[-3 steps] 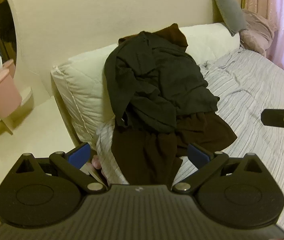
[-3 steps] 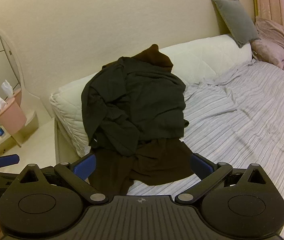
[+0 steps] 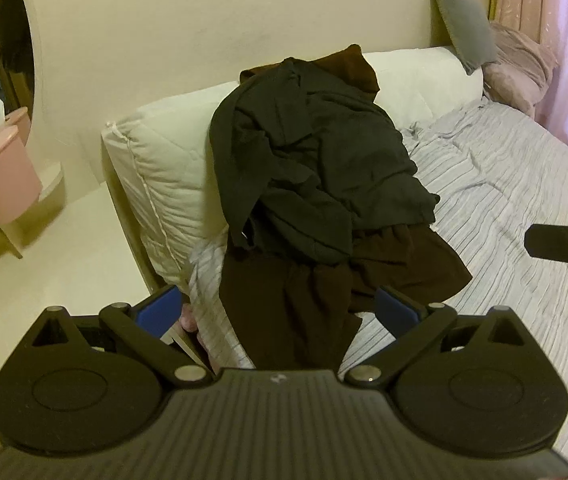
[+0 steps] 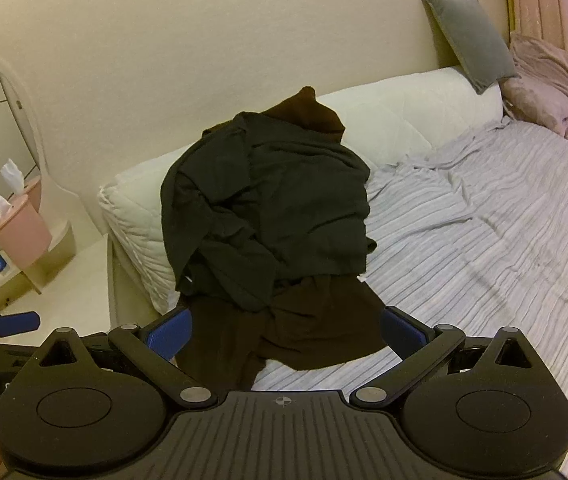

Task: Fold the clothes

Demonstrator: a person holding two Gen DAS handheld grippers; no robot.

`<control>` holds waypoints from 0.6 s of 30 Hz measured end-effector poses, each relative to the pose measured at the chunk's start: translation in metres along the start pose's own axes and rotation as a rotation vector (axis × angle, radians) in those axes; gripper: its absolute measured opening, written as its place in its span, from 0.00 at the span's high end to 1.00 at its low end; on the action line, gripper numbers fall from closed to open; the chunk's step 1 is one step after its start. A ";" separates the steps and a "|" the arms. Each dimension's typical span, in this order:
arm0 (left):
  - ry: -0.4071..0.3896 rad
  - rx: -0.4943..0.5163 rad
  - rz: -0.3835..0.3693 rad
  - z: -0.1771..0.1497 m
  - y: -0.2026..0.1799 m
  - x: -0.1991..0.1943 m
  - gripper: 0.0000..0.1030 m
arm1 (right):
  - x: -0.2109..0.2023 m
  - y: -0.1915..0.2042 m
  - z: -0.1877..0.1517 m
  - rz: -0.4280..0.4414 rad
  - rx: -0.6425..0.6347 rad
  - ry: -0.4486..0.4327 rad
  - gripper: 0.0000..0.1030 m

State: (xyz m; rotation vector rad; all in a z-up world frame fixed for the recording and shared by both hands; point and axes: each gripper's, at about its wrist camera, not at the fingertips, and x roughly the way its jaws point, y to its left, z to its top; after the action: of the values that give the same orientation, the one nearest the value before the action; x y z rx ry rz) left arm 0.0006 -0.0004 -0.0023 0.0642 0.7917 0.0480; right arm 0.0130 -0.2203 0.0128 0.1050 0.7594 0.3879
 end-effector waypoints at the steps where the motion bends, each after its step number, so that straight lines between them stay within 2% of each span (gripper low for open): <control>1: 0.003 -0.003 -0.005 0.000 0.000 0.001 0.02 | 0.000 0.000 0.000 0.001 0.000 0.001 0.00; 7: 0.020 -0.024 -0.032 -0.003 -0.001 0.004 0.02 | 0.003 0.000 0.001 0.004 0.002 0.005 0.00; 18: 0.025 -0.011 -0.033 0.000 -0.005 0.005 0.02 | 0.006 -0.004 -0.002 0.001 0.000 0.016 0.00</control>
State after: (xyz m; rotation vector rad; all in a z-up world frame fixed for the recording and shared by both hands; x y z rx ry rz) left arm 0.0043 -0.0052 -0.0067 0.0403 0.8176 0.0215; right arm 0.0171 -0.2217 0.0062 0.1026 0.7750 0.3905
